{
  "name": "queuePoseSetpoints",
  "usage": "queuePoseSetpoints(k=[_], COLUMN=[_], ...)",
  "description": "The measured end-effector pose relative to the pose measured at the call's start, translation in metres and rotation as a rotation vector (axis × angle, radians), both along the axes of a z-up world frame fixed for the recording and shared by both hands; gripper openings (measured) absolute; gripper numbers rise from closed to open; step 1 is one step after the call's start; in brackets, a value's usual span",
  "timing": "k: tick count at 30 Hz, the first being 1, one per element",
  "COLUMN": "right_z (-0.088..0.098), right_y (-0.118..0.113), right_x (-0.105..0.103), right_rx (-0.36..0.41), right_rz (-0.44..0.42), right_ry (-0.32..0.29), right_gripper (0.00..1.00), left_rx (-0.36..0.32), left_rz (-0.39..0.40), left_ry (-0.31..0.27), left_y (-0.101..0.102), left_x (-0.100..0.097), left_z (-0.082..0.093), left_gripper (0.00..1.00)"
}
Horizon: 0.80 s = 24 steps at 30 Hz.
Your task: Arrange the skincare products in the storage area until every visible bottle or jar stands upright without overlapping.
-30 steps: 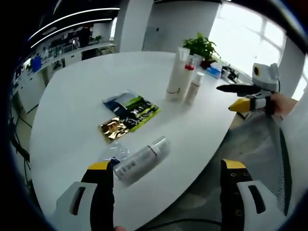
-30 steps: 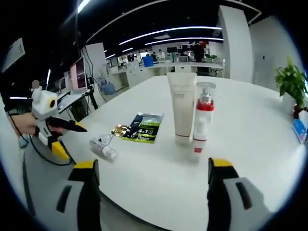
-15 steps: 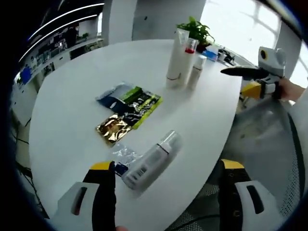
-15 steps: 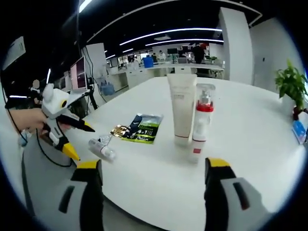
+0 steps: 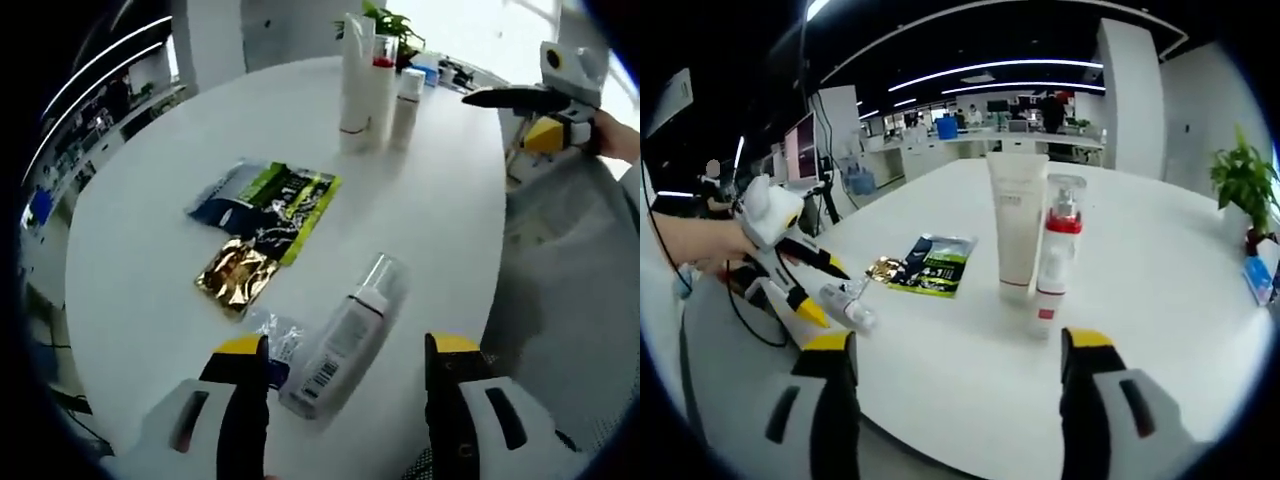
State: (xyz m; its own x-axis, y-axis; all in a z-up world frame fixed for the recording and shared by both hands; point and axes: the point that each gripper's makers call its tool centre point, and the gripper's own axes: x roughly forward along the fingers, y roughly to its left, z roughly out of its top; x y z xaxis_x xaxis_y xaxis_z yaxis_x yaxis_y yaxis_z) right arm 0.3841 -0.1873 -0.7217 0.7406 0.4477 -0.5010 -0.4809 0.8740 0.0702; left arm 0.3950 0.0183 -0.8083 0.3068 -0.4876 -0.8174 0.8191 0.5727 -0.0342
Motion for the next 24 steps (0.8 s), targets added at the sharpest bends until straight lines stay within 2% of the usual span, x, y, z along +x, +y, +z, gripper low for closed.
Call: queuePoseSetpoints(k=[6, 11, 17, 24], right_z=[0.0, 0.004, 0.002, 0.001], right_y=[-0.001, 0.002, 0.003, 0.003], right_x=[0.0, 0.001, 0.0, 0.0], right_rx=[0.001, 0.0, 0.002, -0.001], right_rz=[-0.004, 0.012, 0.018, 0.019], right_ry=[0.001, -0.028, -0.018, -0.015], right_gripper=[0.83, 0.79, 0.78, 0.76], left_rx=[0.021, 0.054, 0.079, 0.095], left_rz=[-0.089, -0.14, -0.168, -0.197], left_ry=[-0.033, -0.04, -0.046, -0.041], left_y=[-0.006, -0.007, -0.005, -0.006], left_x=[0.001, 0.002, 0.003, 0.003], left_z=[-0.007, -0.012, -0.012, -0.016], left_gripper=[0.46, 0.34, 0.26, 0.22])
